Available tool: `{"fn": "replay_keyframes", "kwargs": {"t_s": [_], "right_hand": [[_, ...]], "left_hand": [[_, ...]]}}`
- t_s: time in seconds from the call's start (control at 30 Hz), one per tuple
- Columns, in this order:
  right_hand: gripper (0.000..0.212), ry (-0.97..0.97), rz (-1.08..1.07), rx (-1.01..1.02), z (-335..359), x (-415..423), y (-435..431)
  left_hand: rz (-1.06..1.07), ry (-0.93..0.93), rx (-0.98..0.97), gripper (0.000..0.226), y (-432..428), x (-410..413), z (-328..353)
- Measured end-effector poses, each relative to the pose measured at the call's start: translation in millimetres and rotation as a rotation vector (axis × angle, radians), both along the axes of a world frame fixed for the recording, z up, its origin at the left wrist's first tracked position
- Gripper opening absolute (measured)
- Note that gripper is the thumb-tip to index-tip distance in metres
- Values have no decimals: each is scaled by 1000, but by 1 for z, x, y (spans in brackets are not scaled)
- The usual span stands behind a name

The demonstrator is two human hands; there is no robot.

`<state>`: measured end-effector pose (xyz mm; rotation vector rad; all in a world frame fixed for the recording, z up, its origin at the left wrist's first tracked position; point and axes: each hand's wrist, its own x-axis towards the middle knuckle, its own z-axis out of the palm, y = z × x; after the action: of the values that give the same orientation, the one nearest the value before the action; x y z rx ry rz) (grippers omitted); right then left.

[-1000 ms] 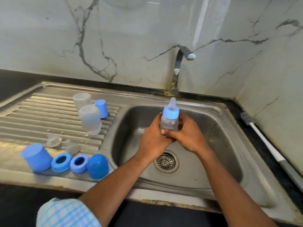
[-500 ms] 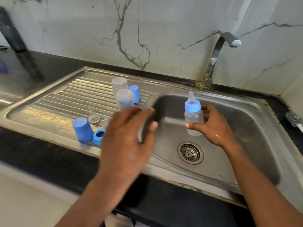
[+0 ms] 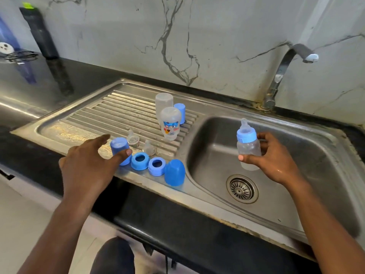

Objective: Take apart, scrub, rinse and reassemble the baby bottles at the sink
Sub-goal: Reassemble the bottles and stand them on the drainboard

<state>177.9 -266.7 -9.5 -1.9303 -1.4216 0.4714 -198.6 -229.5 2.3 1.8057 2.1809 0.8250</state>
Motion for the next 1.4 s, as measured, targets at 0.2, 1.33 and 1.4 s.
{"fn": "replay_keyframes", "kwargs": {"t_s": [0.2,1.33,1.4], "right_hand": [[83,4,-19,-5,1,4,0],[78,54,-390,45,-8,58,-6],[79,50,-346,31,-5,54,-7]], "left_hand": [[-56,-127,96,33,7,-2,-3],[-784,27,163,36,33,280,-28],[-715,-366,155,35,34,277,-30]]}}
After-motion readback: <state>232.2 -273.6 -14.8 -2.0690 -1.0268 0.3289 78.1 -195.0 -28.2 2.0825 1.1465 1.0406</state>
